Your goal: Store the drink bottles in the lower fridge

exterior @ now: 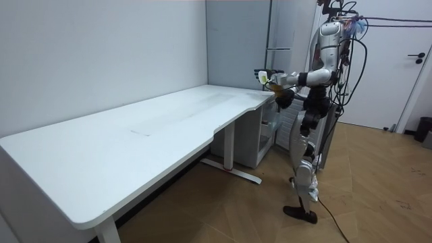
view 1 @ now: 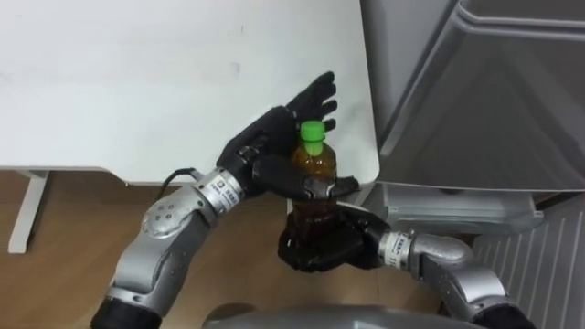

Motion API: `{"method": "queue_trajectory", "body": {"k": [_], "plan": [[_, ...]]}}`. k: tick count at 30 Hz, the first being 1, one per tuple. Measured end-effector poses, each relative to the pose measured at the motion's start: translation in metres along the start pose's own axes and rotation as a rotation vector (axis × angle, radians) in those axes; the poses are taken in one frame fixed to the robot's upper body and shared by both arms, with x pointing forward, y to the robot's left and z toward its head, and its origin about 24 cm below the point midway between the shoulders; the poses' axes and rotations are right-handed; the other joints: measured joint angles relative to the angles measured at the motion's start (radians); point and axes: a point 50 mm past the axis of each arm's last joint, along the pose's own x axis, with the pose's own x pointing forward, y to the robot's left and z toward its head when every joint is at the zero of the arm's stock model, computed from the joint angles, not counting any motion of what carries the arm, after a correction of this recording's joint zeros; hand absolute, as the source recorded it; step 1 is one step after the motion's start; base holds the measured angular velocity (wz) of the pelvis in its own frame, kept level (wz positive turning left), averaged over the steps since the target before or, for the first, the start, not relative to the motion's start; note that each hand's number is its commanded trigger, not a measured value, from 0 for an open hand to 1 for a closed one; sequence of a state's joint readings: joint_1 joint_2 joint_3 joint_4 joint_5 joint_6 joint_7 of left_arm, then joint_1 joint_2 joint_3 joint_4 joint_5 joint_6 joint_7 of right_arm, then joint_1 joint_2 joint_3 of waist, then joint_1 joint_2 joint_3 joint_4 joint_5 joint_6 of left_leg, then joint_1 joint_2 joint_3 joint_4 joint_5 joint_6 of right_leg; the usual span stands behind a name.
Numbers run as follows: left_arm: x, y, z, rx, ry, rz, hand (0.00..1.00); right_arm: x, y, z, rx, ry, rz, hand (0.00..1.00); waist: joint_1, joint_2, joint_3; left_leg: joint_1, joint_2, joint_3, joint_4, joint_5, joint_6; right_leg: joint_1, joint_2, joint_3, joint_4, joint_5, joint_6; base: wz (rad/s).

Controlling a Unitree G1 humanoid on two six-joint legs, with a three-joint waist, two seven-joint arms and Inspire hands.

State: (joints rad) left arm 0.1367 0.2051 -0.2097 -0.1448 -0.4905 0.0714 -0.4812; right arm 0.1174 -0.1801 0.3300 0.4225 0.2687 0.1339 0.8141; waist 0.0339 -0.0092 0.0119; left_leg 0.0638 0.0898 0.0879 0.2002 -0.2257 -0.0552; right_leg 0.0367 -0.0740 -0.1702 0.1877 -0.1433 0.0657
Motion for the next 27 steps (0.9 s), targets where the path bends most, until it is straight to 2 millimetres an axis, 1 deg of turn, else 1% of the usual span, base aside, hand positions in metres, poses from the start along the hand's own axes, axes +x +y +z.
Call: {"method": "queue_trajectory", "body": {"k": [4,8,11,13,14,15,17,18,19,23,26,27], "plan": [[-0.004,0.004,0.034,0.053,-0.155,0.043,0.00,-0.007,-0.001,-0.011,0.018,0.025,-0.026,1.00,0.001,0.003,0.0012,0.001,0.000,-0.001,-0.001,0.000,0.000,0.000,0.000,0.000,0.000,0.000,0.000,0.00],[-0.008,0.005,0.054,0.100,-0.243,0.072,0.00,-0.018,-0.005,-0.020,0.042,0.038,-0.072,1.00,0.009,0.004,0.0013,0.002,0.000,0.000,-0.004,0.000,0.000,-0.001,0.001,0.001,-0.001,0.000,0.000,0.00],[-0.013,0.004,0.073,0.147,-0.313,0.107,0.00,-0.028,-0.010,-0.030,0.091,0.041,-0.123,1.00,0.017,0.008,0.0009,0.003,0.001,0.000,-0.005,0.000,0.000,0.000,0.001,0.001,-0.002,0.000,0.000,0.00],[-0.019,0.009,0.090,0.196,-0.379,0.149,0.00,-0.036,-0.015,-0.041,0.112,0.080,-0.172,1.00,0.029,0.016,-0.0002,0.004,0.001,0.000,-0.005,0.000,0.000,0.001,0.001,0.001,-0.002,0.000,0.000,0.00],[-0.021,0.011,0.093,0.205,-0.392,0.163,0.00,-0.039,-0.016,-0.043,0.116,0.091,-0.181,1.00,0.029,0.017,-0.0008,0.004,0.001,-0.001,-0.006,0.000,0.000,0.001,0.001,0.001,-0.002,0.000,0.000,0.00],[-0.024,0.016,0.097,0.217,-0.410,0.200,0.00,-0.043,-0.016,-0.048,0.114,0.110,-0.187,1.00,0.034,0.021,-0.0029,0.006,0.001,-0.001,-0.008,0.000,0.000,0.002,0.001,0.001,-0.002,0.000,0.000,0.00],[-0.030,0.021,0.104,0.238,-0.435,0.256,0.00,-0.047,-0.014,-0.057,0.146,0.121,-0.193,1.00,0.033,0.020,-0.0032,0.009,0.002,-0.003,-0.009,0.001,-0.001,0.006,0.001,-0.005,-0.002,-0.001,0.000,0.03],[-0.034,0.023,0.110,0.259,-0.457,0.294,0.00,-0.049,-0.012,-0.065,0.169,0.137,-0.199,1.00,0.033,0.019,-0.0032,0.013,0.002,-0.006,-0.011,0.001,-0.002,0.011,0.001,-0.008,-0.003,-0.002,0.001,0.04],[-0.039,0.025,0.116,0.275,-0.482,0.327,0.00,-0.051,-0.012,-0.074,0.202,0.160,-0.214,1.00,0.041,0.016,-0.0045,0.019,0.001,-0.004,-0.014,0.001,-0.002,0.014,0.001,-0.007,-0.003,-0.003,0.002,0.00],[-0.052,0.028,0.133,0.344,-0.563,0.424,0.00,-0.055,-0.013,-0.083,0.235,0.155,-0.241,1.00,0.051,0.007,-0.0099,0.020,0.001,-0.008,-0.010,0.001,-0.002,0.020,0.001,-0.007,-0.005,-0.003,0.001,0.02],[-0.068,0.037,0.143,0.368,-0.628,0.554,0.00,-0.059,-0.014,-0.090,0.264,0.144,-0.262,1.00,0.060,0.007,-0.0099,0.030,0.001,-0.009,-0.009,0.001,-0.002,0.039,0.001,-0.008,-0.018,-0.003,0.001,0.03],[-0.077,0.043,0.148,0.376,-0.654,0.627,0.00,-0.060,-0.014,-0.092,0.277,0.139,-0.270,1.00,0.063,0.008,-0.0107,0.037,0.001,-0.009,-0.011,0.001,-0.002,0.045,0.001,-0.008,-0.019,-0.005,-0.001,0.00]]}}
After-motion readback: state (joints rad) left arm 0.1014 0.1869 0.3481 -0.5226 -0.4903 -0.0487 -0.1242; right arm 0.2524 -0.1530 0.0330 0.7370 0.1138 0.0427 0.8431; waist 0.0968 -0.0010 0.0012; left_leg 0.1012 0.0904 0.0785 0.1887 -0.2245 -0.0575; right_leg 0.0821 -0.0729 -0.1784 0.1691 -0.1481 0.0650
